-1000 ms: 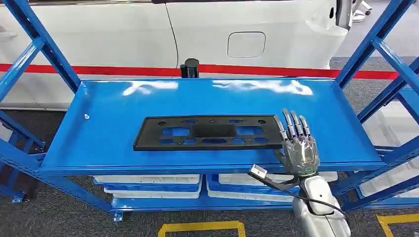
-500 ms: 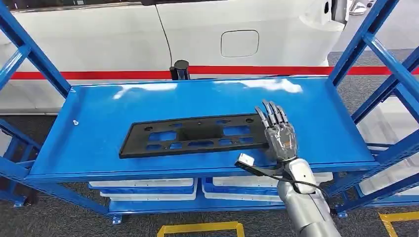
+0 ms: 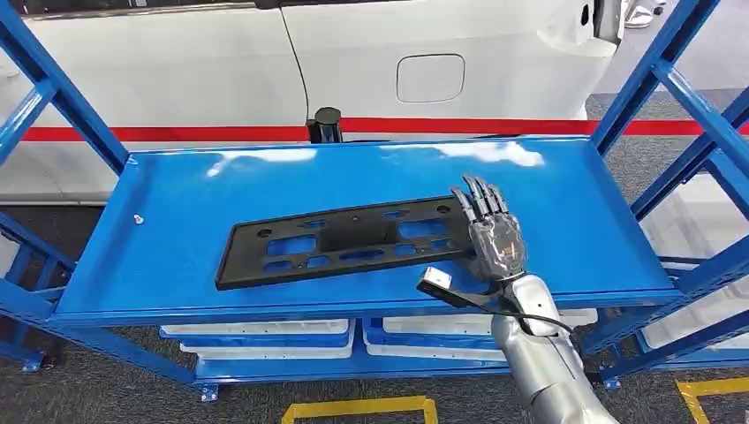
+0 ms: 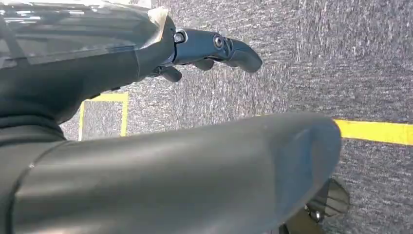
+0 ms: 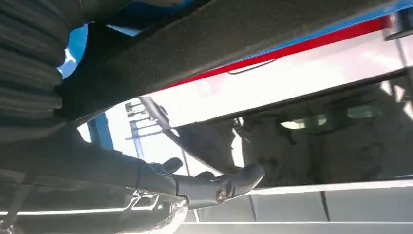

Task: Take the parts from the cabinet and place them on the table.

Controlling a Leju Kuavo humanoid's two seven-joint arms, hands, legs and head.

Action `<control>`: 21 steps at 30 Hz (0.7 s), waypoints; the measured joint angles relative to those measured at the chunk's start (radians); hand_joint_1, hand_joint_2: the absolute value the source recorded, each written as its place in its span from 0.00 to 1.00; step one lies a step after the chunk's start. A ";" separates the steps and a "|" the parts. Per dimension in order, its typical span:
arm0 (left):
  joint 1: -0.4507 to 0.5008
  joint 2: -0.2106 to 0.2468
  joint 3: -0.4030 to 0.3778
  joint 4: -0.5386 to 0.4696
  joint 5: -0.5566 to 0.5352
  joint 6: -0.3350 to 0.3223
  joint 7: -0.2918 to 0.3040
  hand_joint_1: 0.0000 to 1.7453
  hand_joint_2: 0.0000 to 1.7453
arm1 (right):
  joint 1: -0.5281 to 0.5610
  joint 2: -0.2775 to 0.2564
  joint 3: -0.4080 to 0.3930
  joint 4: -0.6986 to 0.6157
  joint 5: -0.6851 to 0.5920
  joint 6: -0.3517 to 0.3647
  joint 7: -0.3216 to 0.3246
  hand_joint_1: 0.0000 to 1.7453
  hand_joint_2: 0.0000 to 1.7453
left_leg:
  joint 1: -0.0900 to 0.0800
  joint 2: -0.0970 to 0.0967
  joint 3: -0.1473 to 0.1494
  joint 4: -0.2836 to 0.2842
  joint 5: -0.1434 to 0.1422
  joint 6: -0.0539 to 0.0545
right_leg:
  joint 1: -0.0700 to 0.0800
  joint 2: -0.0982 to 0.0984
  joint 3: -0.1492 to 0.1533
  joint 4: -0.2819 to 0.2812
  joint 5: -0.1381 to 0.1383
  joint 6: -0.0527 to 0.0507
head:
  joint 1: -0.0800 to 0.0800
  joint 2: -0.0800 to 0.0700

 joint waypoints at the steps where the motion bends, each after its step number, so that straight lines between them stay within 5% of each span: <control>1: 0.000 0.000 0.000 0.000 0.000 0.003 0.000 0.00 0.00 | -0.006 0.002 0.003 0.009 -0.005 0.000 -0.009 0.00 1.00 | 0.000 0.000 0.000 0.000 0.000 0.000 | 0.000 0.000 0.000 0.000 0.000 0.000 | 0.000 0.000; 9: 0.000 -0.005 0.000 0.000 0.002 0.020 -0.003 0.00 0.00 | -0.076 0.019 0.018 0.105 -0.010 -0.002 -0.008 0.00 1.00 | -0.001 0.000 0.000 0.000 0.000 0.000 | -0.001 0.000 0.000 0.000 0.000 0.000 | 0.000 0.000; 10: 0.000 -0.006 0.000 0.000 0.002 0.021 -0.003 0.00 0.00 | -0.081 0.019 0.018 0.113 -0.010 -0.002 -0.008 0.59 1.00 | -0.001 0.000 0.000 0.000 0.000 0.000 | -0.001 0.000 0.000 0.000 0.000 0.000 | 0.000 0.000; 11: 0.000 -0.006 0.000 0.000 0.002 0.021 -0.003 0.00 0.00 | -0.084 0.021 0.018 0.118 -0.010 -0.002 -0.008 0.93 1.00 | -0.001 0.000 0.001 0.000 0.000 0.000 | -0.001 0.000 0.000 0.000 0.000 0.000 | 0.000 0.000; 21: 0.000 -0.011 0.002 0.000 0.008 0.035 -0.005 0.00 0.00 | -0.118 0.027 0.015 0.184 -0.004 -0.003 -0.005 0.97 1.00 | -0.001 0.002 0.003 0.000 0.000 0.000 | -0.001 0.001 0.002 0.000 0.000 0.000 | 0.000 0.000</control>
